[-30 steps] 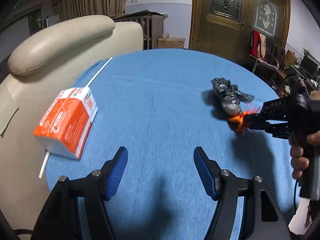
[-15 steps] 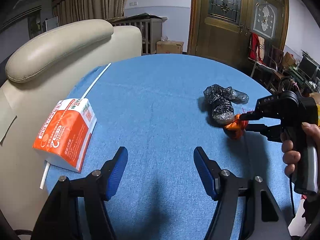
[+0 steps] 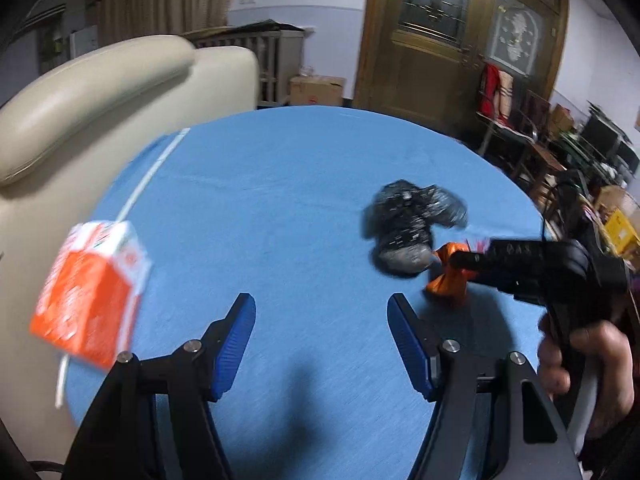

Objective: Collect trash
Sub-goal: 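Move both tools back toward the black bag and orange mesh bag, then grasp the black plastic bag with the left tool while the right tool grasps the orange mesh bag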

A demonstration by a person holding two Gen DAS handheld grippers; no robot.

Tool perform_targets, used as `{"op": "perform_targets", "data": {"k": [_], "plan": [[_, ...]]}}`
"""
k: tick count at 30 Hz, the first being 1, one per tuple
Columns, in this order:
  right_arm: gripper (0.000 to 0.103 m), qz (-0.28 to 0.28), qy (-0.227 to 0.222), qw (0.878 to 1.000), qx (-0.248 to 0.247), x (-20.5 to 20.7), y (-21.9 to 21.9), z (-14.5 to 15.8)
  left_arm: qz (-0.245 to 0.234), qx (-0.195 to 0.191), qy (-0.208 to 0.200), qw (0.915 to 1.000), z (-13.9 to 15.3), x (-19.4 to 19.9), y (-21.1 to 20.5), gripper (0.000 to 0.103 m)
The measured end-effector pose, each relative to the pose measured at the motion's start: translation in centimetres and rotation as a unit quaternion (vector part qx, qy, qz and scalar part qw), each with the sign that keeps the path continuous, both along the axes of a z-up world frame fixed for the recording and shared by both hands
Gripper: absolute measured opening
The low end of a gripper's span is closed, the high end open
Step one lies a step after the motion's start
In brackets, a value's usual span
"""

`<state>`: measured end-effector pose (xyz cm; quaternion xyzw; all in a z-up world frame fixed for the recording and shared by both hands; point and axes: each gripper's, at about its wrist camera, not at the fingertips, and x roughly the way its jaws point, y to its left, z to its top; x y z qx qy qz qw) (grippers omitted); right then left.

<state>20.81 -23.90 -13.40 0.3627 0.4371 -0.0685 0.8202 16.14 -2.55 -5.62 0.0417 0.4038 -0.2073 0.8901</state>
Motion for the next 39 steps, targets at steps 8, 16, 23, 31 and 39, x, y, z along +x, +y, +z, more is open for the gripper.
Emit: {"op": "perform_targets", "data": {"k": [8,16,23,31,39], "plan": [[0.033,-0.001,-0.037,0.998,-0.049,-7.0,-3.5,2.6,-0.061,-0.023,0.045,0.9968,-1.6,4.8,-8.4,0.069],[0.035,0.005,-0.053,0.998,-0.021,-11.1,-6.9,2.9,-0.051,-0.02,0.09,0.9944,-4.8,9.0,-12.3,0.069],[0.07,0.015,-0.046,0.998,0.041,-8.0,-5.8,1.8,-0.039,-0.042,0.11,0.9923,-5.6,9.1,-10.6,0.034],[0.064,0.02,0.008,1.0,-0.002,-1.7,-2.2,0.7,-0.002,-0.027,0.046,0.9986,-2.3,4.1,-5.7,0.034],[0.037,0.05,0.049,0.988,-0.139,1.7,2.4,1.2,0.064,-0.02,0.017,0.9976,0.0,0.6,-1.2,0.034]]}}
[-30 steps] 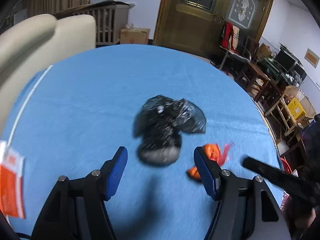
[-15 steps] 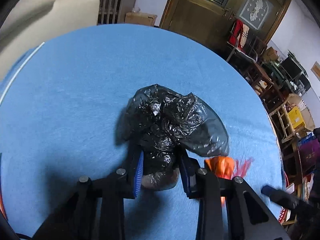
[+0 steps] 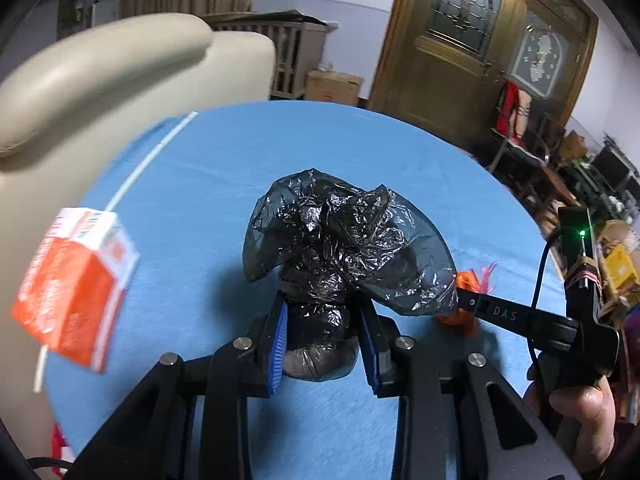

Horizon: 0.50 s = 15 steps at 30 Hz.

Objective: Collect trash
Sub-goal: 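Grasp the black plastic bag with the left tool while the right tool grasps the orange mesh bag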

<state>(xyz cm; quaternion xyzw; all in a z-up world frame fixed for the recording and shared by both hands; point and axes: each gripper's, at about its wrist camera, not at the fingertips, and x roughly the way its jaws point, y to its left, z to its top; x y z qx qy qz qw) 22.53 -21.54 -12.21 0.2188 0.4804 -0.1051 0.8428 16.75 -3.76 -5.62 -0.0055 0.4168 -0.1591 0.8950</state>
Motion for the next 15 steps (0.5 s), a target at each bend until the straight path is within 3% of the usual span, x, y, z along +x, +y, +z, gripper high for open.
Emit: {"op": "perform_targets", "data": {"k": [5,15], "plan": [[0.034,0.017,-0.017,1.0,0.003,-2.4,0.3,1.1,0.01,0.022,-0.005,0.9997,0.9,-2.4,0.5,0.034],[0.034,0.023,-0.098,0.995,0.019,-14.2,-2.7,5.6,-0.007,0.052,-0.056,0.9971,3.1,-7.6,-1.6,0.034]]}}
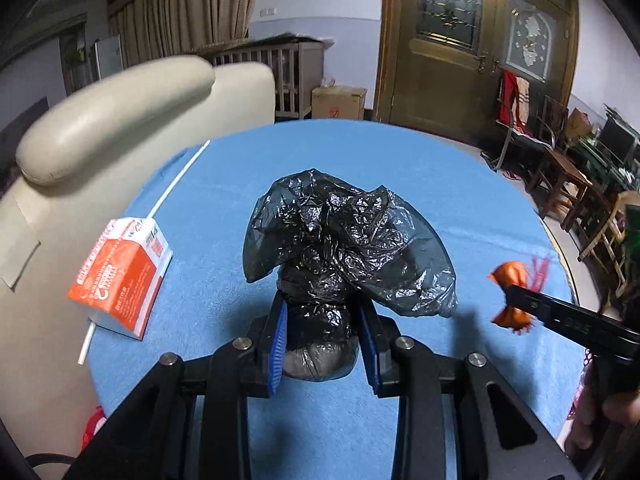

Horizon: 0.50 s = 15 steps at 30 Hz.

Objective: Collect trash
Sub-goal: 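Grasp the black plastic bag with the left tool while the right tool grasps the orange mesh bag, then lift both bags and carry them toward the red basket with both tools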

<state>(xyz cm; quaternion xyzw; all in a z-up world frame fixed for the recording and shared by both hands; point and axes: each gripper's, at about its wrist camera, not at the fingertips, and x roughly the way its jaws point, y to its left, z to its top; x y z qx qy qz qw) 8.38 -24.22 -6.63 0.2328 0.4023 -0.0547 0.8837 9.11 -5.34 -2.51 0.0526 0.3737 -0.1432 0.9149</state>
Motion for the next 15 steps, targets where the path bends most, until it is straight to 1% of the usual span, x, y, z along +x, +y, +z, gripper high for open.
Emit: {"op": "perform_targets", "data": {"k": [4,7,9,11,15], "plan": [[0.034,-0.009,-0.024,1.0,0.006,-4.6,-1.0,1.6,-0.009,0.004,-0.019,0.9998,1.2,-2.6,-0.4,0.034],[0.034,-0.012,-0.038,0.999,0.009,-7.5,-1.3,2.4,-0.021,0.015,-0.034,0.9991,2.0,-4.8,-1.4,0.034],[0.034,-0.01,-0.044,0.999,0.01,-8.8,-1.4,2.8,-0.03,0.021,-0.044,0.9984,2.6,-6.2,-2.1,0.034],[0.034,-0.007,-0.054,0.998,0.011,-11.1,-1.4,3.5,-0.034,0.027,-0.054,0.9976,3.1,-7.4,-2.7,0.034],[0.034,-0.003,-0.07,0.998,0.001,-14.0,-1.2,4.2,-0.042,0.035,-0.075,0.9957,4.4,-9.8,-3.7,0.034]]}}
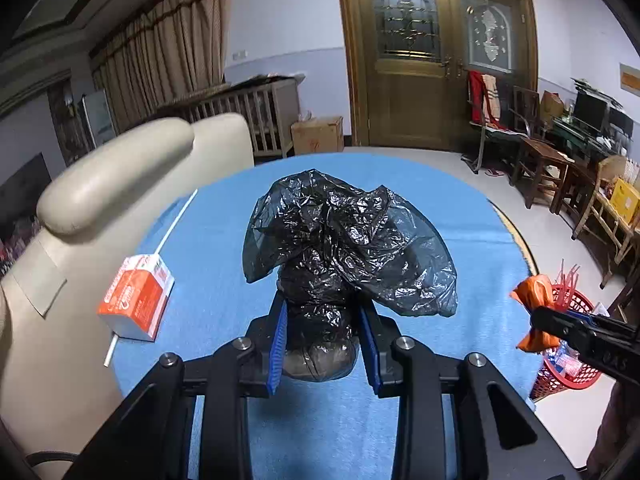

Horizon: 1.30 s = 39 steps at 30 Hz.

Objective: Collect trash
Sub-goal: 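Lift both bags and carry them toward the red basket with both tools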

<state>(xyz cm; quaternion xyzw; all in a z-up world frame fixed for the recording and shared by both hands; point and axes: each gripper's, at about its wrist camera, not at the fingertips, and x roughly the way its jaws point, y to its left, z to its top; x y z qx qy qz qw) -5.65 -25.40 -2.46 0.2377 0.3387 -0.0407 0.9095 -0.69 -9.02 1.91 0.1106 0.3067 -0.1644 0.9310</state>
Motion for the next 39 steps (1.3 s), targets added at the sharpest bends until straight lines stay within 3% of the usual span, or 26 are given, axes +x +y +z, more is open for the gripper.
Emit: {"op": "perform_targets", "data": {"k": [6,13,39], "plan": [[0.034,0.008,-0.034,0.999,-0.014,-4.1,0.1,1.4,-0.013,0.016,-0.024,0.9995,1.0,-2.0,-1.7,0.034],[0.034,0.004,-0.064,0.998,-0.014,-6.0,-0.6,1.7,-0.032,0.035,-0.047,0.9978,1.3,-3.1,-3.9,0.035],[0.034,-0.049,-0.043,0.998,0.001,-8.0,-3.1,0.2,-0.082,0.069,-0.017,0.9941,-0.9,-3.7,-6.9,0.035]]}}
